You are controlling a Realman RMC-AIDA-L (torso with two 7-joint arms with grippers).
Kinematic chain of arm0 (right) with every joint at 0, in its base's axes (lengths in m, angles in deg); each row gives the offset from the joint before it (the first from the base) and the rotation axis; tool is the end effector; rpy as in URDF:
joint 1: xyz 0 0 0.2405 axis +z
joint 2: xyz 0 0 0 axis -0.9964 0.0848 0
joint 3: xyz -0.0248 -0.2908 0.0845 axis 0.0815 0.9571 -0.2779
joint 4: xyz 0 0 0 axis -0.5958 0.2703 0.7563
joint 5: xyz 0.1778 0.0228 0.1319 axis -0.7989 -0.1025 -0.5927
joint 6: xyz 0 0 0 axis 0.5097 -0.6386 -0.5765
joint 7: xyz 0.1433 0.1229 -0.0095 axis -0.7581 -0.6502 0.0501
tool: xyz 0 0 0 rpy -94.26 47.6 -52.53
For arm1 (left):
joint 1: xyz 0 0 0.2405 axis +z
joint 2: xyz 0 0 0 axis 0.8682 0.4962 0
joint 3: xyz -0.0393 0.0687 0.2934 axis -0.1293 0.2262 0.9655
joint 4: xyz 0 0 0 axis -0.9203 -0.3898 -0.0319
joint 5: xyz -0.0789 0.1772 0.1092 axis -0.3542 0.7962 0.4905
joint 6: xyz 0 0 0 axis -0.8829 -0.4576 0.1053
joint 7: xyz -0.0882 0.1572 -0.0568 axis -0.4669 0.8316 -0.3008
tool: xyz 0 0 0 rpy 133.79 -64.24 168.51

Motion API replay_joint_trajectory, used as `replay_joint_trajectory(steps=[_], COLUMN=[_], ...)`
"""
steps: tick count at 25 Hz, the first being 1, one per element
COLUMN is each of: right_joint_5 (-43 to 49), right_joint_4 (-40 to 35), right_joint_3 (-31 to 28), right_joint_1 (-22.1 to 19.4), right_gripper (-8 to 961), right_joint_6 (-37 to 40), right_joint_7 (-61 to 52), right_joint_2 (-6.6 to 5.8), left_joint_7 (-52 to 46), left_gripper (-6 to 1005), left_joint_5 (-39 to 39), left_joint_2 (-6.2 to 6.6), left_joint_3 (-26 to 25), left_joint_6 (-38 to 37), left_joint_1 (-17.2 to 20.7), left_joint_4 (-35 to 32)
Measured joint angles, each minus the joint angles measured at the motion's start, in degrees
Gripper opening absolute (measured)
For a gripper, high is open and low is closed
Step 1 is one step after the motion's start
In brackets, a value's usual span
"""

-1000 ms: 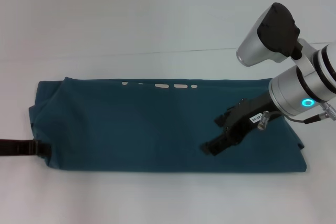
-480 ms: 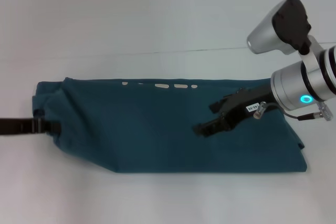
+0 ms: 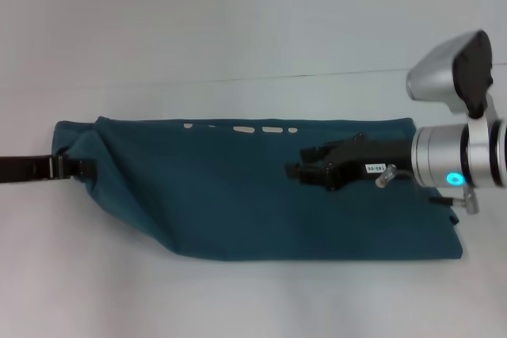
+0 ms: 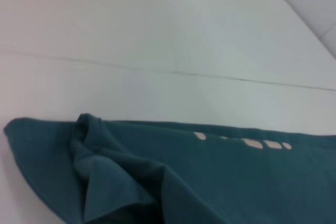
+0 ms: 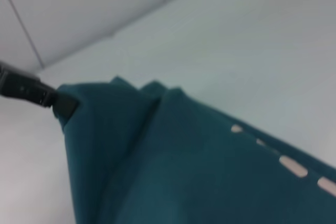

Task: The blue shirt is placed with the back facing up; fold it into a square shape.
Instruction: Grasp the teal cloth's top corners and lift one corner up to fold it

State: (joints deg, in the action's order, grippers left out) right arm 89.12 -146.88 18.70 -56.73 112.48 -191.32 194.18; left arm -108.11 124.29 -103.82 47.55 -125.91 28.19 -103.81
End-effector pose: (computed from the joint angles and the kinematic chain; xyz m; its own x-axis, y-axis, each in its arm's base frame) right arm 0.2449 0.4305 -0.0876 0.7850 -0.5031 -0.3615 -0.6089 -0.7342 -0.3004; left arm -0.3117 0.4337 0.0006 0.4222 0.7840 0.4551 0.9060 -0.3490 -0.2394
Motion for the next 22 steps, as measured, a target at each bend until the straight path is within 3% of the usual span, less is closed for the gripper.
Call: replay_joint_trajectory(steps=[4, 7, 12, 17, 22], right_joint_5=[-10.7, -17.4, -32.4, -44.7, -51.5], right_joint_4=[3.7, 7.6, 17.3, 25.5, 28.5], right_joint_3=[3.5, 5.2, 6.0, 9.1, 12.8], right_joint_1=[-3.2, -4.2, -3.7, -1.1, 1.7], right_gripper=[582, 328, 91, -1, -1], right_joint_6=[-6.3, -9.5, -12.1, -15.8, -19.4], right_joint_7=[10.3, 18.6, 35.4, 46.1, 50.0], right_joint_2=[0.02, 0.14, 0.36, 0.57, 0.89], left_joint_7=[-0.1, -0.2, -0.4, -0.5, -1.0], left_gripper=[63, 63, 63, 62, 62], left_joint_5=[-1.3, -1.6, -1.8, -4.4, -7.1], left_joint_2=[0.70, 1.21, 1.93, 3.26, 4.37], left_joint_3=[-0.2, -1.2, -2.5, -4.6, -5.3], left_joint_6=[-0.5, -0.9, -2.3, -4.4, -5.8], left_joint_1=[-0.6, -1.4, -3.2, -5.7, -7.8], left_joint_4=[-0.1, 0.1, 0.0, 0.5, 0.8])
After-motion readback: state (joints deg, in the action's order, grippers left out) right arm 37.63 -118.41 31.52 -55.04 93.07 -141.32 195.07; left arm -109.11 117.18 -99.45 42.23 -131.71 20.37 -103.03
